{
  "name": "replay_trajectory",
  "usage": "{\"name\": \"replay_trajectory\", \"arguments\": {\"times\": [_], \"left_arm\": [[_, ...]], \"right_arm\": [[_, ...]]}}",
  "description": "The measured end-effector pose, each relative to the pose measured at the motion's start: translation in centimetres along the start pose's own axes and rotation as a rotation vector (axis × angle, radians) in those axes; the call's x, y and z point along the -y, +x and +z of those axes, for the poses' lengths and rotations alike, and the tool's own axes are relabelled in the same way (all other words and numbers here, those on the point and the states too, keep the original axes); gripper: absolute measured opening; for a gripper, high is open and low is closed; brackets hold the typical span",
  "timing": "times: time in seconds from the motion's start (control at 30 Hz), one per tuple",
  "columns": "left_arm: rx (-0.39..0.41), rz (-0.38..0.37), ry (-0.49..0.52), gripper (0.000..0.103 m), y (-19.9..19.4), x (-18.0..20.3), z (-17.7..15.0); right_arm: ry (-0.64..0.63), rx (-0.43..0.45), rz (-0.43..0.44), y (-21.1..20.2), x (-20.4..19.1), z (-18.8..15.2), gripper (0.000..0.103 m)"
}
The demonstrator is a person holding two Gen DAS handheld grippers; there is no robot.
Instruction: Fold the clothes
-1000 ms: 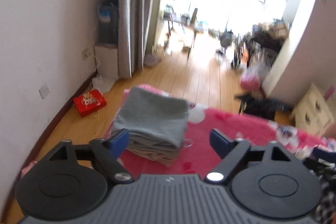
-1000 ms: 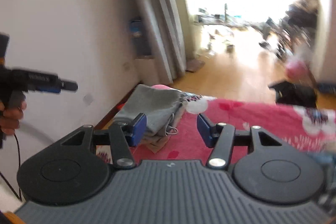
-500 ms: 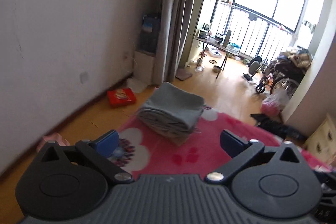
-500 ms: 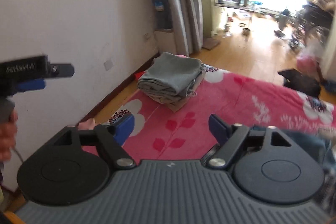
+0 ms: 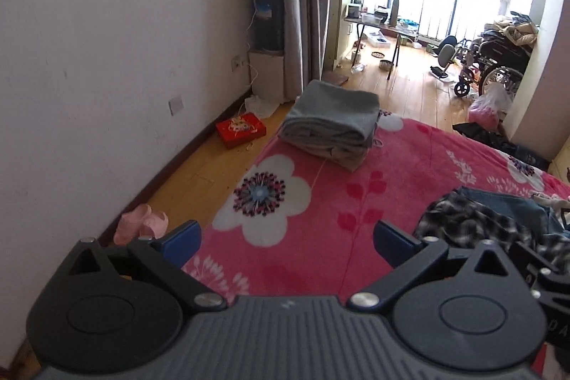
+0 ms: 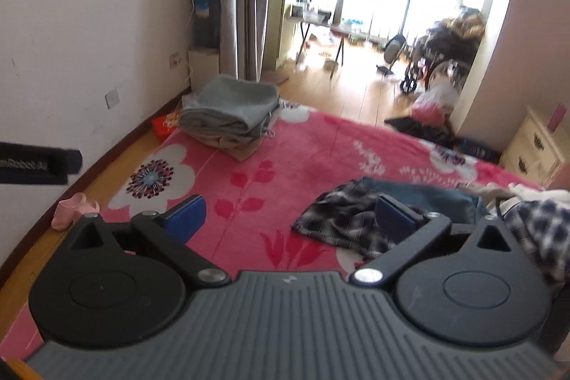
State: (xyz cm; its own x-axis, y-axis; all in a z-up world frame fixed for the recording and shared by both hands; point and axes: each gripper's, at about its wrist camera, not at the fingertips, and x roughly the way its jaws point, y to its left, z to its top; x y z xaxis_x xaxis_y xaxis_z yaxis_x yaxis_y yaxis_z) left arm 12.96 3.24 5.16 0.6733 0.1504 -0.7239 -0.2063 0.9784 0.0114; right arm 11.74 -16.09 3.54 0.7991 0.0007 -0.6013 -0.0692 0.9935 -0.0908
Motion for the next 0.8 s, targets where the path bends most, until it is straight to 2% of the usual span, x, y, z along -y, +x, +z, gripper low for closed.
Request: {"name": "replay_trajectory", "arguments": {"times": [0.13, 0.37, 0.8], "left_arm": [[0.014, 0.007, 0.002, 0.103, -0.5, -0.9, -1.4], [0.039, 0.053, 0.012, 0.103, -1.5, -2.1, -2.6], [0.069, 0.114, 0.037, 0.103, -1.6, -3.1, -2.2]], "right_arm": [[-0.033, 0.0, 0.003, -1.2, -1.4, -0.5, 0.102], [-0.027, -0.003, -0.049, -1.7, -3.3, -1.0, 0.102], [0.014, -0.039, -0.058, -0.4, -4.6, 0.0, 0.102]]}}
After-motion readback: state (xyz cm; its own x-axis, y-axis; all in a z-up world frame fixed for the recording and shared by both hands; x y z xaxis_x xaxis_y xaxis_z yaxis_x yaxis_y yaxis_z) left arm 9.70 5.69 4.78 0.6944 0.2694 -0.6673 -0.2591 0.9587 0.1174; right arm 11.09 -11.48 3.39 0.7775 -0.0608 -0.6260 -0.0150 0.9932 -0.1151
